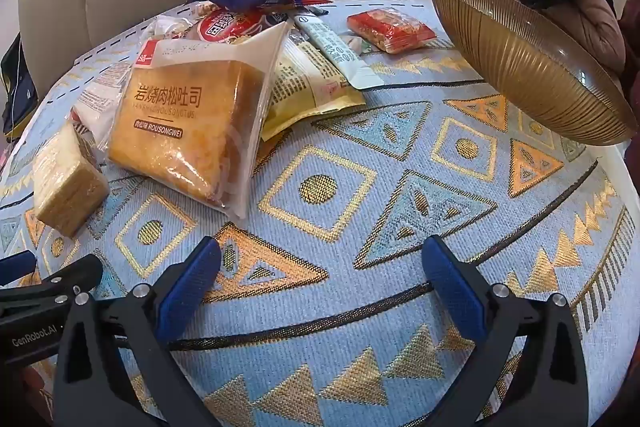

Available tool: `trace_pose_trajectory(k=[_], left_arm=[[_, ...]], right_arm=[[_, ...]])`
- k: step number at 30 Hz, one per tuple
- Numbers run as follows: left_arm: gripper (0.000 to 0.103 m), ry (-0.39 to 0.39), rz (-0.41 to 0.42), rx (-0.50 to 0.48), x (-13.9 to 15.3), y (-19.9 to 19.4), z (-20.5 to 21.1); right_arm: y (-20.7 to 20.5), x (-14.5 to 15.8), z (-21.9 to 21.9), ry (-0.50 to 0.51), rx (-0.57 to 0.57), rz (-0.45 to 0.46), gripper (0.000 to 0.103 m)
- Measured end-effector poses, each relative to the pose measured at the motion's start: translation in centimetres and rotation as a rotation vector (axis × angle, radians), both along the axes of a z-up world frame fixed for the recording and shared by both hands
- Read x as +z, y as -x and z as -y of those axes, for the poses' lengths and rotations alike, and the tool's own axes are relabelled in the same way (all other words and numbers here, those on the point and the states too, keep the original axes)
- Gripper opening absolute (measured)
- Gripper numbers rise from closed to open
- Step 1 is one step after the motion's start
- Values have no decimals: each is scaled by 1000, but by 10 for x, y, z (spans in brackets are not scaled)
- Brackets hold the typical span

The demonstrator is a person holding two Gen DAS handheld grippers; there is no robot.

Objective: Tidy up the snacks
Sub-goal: 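Move both tools toward the snack pile on the table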

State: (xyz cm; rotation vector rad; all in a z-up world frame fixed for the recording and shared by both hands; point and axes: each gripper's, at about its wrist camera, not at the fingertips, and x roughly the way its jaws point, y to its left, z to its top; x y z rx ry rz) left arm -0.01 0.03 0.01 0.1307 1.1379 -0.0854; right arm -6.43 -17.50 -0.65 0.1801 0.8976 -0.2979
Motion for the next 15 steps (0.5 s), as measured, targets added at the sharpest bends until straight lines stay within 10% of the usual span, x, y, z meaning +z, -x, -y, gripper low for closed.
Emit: trace_pose_trajectory(k=[15], left_arm=[[100,1,2,8,1,4,0]], right_arm=[[1,7,10,-50,-14,-32,98]])
